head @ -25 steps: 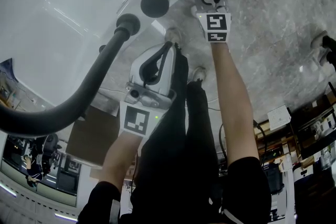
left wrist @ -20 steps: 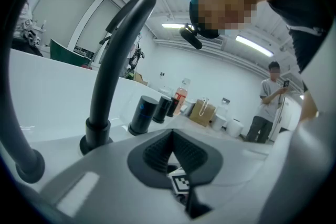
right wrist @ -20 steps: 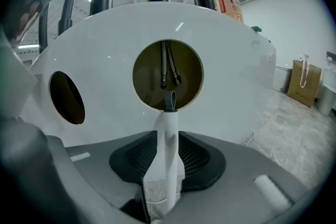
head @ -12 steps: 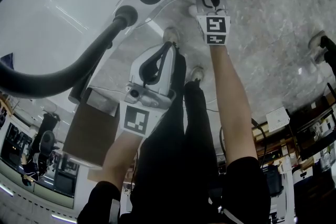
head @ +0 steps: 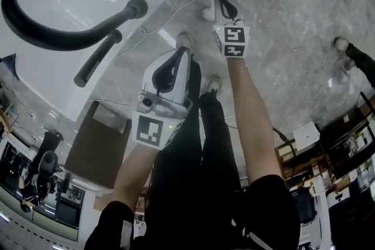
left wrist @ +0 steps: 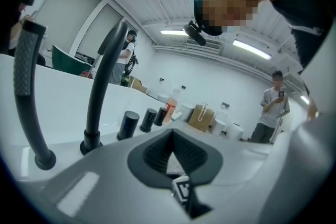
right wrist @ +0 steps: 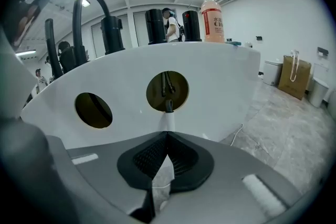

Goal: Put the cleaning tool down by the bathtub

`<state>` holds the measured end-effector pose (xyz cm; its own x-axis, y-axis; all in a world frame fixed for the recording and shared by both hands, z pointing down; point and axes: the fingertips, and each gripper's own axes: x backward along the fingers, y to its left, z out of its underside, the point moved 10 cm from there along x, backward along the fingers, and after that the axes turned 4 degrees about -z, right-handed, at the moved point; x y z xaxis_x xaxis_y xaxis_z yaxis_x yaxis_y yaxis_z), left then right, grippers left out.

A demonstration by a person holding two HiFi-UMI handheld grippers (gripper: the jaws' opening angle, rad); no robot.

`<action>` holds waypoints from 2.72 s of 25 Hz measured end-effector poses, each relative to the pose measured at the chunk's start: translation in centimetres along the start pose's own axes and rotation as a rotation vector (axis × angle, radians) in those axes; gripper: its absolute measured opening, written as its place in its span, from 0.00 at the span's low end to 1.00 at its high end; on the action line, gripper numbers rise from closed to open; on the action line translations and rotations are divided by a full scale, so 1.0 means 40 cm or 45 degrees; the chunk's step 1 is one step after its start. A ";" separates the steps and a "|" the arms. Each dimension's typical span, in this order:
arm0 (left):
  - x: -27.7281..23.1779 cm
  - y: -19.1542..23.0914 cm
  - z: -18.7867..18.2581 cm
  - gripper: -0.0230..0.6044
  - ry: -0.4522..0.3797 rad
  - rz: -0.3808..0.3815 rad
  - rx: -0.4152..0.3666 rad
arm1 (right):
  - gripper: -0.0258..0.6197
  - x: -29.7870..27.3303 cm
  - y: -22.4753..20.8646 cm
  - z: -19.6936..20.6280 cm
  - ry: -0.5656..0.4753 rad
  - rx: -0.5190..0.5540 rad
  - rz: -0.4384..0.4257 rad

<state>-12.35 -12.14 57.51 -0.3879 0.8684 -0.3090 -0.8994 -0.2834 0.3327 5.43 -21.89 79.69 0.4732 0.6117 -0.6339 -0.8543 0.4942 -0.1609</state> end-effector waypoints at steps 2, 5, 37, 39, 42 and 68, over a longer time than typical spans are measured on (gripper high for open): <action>0.018 -0.018 -0.019 0.05 -0.016 -0.009 0.004 | 0.04 0.036 0.007 -0.005 0.024 -0.014 0.007; 0.039 -0.045 -0.054 0.05 -0.051 -0.016 -0.005 | 0.04 0.084 0.017 -0.018 0.033 -0.029 0.009; 0.410 -0.459 -0.304 0.05 -0.234 -0.028 -0.065 | 0.04 0.844 0.182 -0.226 -0.075 -0.054 -0.031; 0.437 -0.488 -0.312 0.05 -0.243 -0.026 -0.074 | 0.04 0.894 0.191 -0.231 -0.094 -0.065 -0.028; 0.483 -0.534 -0.329 0.05 -0.267 -0.021 -0.097 | 0.04 0.974 0.209 -0.249 -0.142 -0.064 -0.025; 0.838 -0.845 -0.404 0.05 -0.352 -0.005 -0.220 | 0.04 1.646 0.329 -0.356 -0.599 0.005 -0.064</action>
<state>1.80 19.99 21.49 -0.3364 0.9405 -0.0483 -0.9308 -0.3243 0.1689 22.29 16.11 25.05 0.5604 0.8002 -0.2135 -0.8277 0.5319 -0.1790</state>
